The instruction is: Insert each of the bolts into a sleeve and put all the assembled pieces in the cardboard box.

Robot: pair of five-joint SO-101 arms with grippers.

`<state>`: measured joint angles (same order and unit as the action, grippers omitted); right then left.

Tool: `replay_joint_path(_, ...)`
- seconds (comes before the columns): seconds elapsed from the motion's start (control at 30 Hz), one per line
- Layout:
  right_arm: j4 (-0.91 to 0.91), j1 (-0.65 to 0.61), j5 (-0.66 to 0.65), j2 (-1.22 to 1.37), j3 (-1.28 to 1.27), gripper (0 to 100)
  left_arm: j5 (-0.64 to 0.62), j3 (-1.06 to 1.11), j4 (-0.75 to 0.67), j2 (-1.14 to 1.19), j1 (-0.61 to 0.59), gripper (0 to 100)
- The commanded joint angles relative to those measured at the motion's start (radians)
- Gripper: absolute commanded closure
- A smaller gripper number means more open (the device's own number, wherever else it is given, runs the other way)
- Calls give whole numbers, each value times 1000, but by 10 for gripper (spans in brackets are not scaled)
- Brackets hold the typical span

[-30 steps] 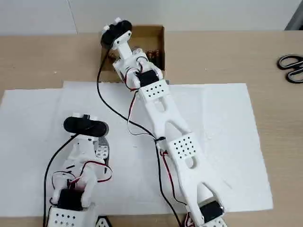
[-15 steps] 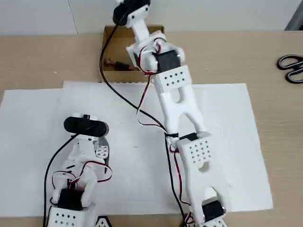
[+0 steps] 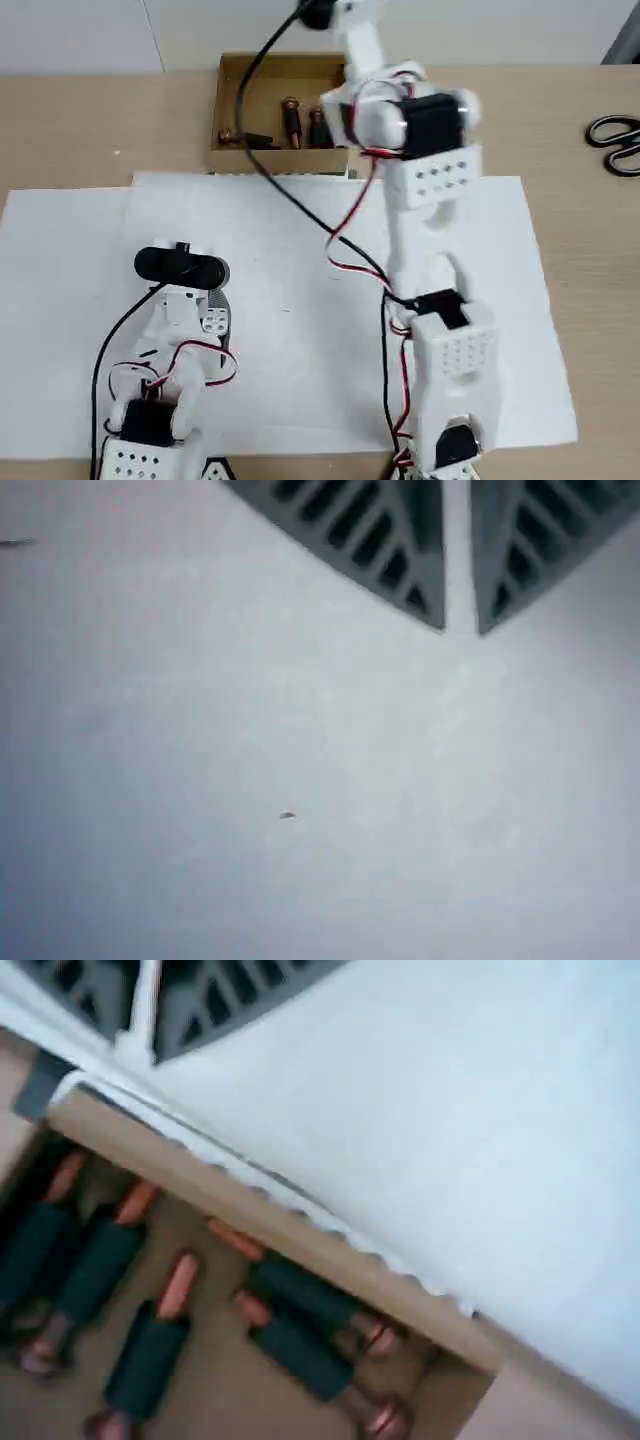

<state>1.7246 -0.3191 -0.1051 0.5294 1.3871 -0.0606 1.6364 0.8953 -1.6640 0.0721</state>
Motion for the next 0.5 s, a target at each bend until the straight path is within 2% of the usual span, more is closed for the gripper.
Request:
replay_joint_path(0.0,16,38,17,-101,-17,995,5,-5,-20,-9,-6,993)
replay_joint_path(0.17,18,91,20,-332,-262,995,5,-5,-20,-9,-6,993)
replay_joint_path(0.47,-4,206,25,-862,-953,995,5,-5,-20,-9,-6,993)
